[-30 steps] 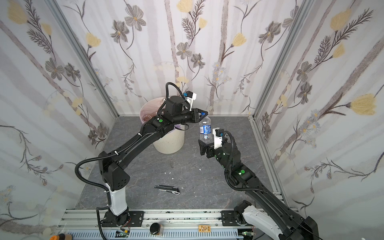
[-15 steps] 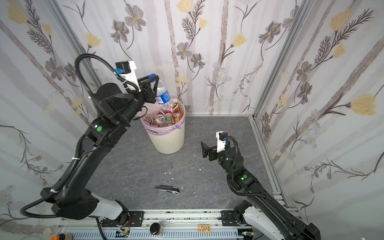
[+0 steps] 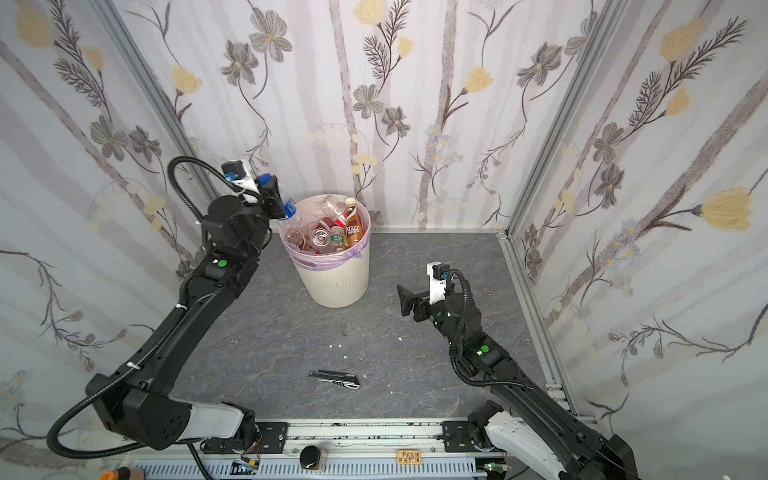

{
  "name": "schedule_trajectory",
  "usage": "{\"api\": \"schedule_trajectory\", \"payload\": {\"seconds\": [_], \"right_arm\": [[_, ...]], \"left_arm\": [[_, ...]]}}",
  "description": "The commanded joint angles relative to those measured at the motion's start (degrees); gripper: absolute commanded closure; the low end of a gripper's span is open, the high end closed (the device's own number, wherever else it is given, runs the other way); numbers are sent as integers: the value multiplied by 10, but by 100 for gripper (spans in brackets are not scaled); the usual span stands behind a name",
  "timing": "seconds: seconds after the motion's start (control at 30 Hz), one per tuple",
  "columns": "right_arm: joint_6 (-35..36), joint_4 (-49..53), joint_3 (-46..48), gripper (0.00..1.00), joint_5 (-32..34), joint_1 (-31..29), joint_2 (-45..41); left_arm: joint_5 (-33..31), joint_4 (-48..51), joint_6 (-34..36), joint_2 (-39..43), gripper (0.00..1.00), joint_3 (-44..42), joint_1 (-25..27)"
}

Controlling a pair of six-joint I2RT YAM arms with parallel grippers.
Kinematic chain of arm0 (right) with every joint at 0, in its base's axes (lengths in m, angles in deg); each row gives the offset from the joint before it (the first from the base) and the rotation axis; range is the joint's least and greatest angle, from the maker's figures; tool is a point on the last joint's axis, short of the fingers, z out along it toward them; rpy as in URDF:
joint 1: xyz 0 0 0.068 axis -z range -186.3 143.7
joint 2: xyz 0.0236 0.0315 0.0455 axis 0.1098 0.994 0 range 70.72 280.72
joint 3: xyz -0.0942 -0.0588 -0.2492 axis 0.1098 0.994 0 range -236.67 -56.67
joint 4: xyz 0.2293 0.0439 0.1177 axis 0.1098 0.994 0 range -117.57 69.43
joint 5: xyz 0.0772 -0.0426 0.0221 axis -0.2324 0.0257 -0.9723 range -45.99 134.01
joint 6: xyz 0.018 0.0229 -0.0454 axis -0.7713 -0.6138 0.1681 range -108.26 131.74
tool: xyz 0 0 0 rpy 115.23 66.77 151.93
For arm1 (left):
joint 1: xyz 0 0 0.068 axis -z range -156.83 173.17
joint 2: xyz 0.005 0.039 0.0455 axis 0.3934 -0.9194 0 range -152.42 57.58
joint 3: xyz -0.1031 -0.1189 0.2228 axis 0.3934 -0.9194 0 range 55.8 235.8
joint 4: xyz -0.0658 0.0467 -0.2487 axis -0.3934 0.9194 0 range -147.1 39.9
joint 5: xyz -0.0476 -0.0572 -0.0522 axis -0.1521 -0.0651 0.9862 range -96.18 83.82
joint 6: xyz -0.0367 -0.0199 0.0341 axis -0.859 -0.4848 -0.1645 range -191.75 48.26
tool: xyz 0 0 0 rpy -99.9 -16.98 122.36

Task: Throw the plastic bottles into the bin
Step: 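Lower the Pepsi bottle into the bin with the left gripper and release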

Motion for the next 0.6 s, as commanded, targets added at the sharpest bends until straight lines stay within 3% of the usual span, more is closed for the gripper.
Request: {"api": "schedule_trajectory", "payload": {"seconds": [0.0, 0.1, 0.17, 0.27, 0.57], "right_arm": [[-7, -17, 7, 0, -4, 0, -10], [-12, -25, 20, 0, -5, 0, -16], [-14, -29, 22, 0, -6, 0, -8], [-18, -48, 23, 0, -12, 0, 17], [-34, -57, -13, 0, -36, -4, 68]], "left_arm": [[95, -8, -34, 4, 3, -21, 21], [3, 80, -15, 23, 0, 49, 57], [41, 98, -61, 73, 0, 58, 75], [115, 24, -116, 163, 0, -27, 91], [121, 24, -169, 196, 0, -127, 95]]}}
